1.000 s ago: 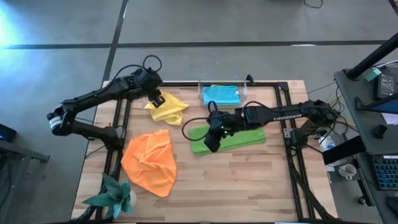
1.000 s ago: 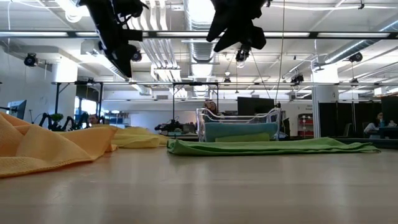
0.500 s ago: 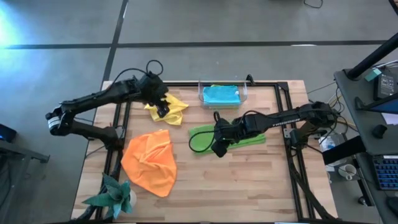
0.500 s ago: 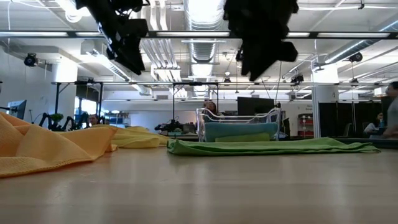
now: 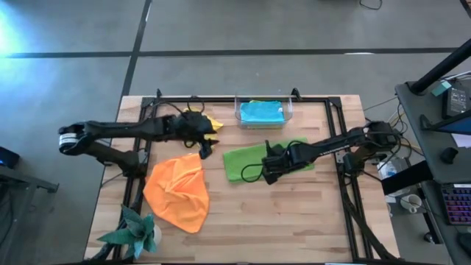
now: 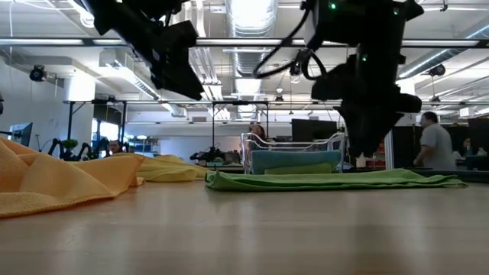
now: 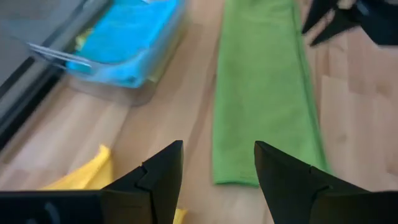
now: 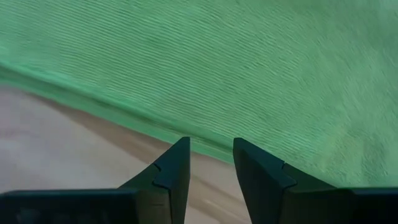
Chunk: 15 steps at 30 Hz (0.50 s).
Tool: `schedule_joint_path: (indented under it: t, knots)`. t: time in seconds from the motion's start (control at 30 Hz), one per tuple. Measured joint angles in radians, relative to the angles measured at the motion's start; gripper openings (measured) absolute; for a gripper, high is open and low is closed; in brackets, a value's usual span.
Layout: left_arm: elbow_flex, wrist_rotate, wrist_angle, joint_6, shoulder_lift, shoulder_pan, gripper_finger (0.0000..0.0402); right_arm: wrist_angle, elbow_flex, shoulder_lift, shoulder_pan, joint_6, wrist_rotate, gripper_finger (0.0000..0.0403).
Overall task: Fold microfiber towels
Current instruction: Fold the green microfiber cloth
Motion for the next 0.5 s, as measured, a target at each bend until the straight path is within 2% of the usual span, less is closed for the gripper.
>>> schedule_joint_path:
  t: [0.5]
  knots:
    - [-0.001, 0.016, 0.166, -0.003, 0.261, -0.106, 0.0183, 0.006, -0.119, -0.117, -0.013, 0.047, 0.019, 0.0116]
